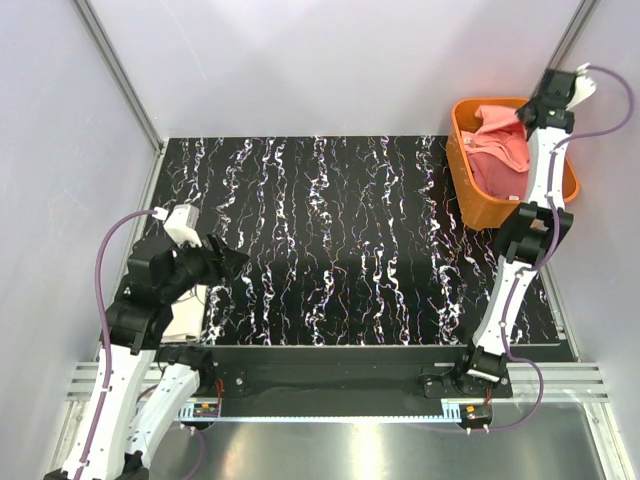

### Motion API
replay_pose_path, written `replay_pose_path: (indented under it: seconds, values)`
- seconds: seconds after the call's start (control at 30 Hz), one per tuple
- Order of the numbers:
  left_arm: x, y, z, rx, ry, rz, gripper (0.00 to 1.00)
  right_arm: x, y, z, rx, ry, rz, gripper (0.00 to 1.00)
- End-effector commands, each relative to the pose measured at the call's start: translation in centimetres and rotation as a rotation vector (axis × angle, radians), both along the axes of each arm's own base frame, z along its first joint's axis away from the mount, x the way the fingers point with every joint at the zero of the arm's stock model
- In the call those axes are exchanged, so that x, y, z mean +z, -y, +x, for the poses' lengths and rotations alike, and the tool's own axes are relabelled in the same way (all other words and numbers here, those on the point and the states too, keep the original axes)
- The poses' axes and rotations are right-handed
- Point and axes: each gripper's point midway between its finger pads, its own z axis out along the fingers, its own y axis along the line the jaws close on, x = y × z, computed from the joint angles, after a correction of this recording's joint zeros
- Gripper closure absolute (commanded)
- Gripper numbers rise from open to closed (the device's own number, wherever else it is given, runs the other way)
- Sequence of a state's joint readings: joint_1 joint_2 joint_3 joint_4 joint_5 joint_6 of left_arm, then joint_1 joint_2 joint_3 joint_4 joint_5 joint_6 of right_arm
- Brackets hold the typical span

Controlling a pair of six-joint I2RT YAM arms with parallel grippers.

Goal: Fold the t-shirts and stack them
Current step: Grab the tshirt from the pile, then move the tshirt to the center of the board

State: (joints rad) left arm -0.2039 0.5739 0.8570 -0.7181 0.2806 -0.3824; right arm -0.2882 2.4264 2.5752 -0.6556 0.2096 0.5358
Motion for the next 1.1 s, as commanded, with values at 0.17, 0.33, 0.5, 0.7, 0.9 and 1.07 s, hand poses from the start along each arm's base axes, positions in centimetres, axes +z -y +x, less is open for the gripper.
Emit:
replay_pose_path:
  seconds: [0.17, 0.33, 0.5, 0.7, 0.9, 1.07]
  values:
    - [3.0, 0.7, 0.0, 0.009, 0.031, -0.087, 0.24, 30.3, -5.3, -9.3, 0.011, 0.627, -0.005, 1.0]
    - [5.0, 1.2, -0.4, 0.013, 0.037, -0.149, 0.22, 38.3, -12.7, -14.2, 0.228, 0.828, 0.128, 1.0]
    - [6.9, 2.3, -0.7, -0.005, -0.005, -0.246, 0.23, 39.2, -21.2, -18.8, 0.459, 0.802, 0.277, 1.0]
    - [8.5, 3.3, -1.5, -0.03, -0.044, -0.336, 0.26, 27.0, -30.8, -23.7, 0.665, 0.528, 0.455, 1.0]
    - [6.2, 3.8, -2.2, -0.041, -0.122, -0.367, 0.32, 6.8, -36.3, -30.1, 0.728, 0.097, 0.64, 0.99]
    - [2.5, 4.7, -2.5, -0.05, -0.211, -0.331, 0.34, -2.5, -38.9, -35.8, 0.816, -0.187, 0.695, 0.41]
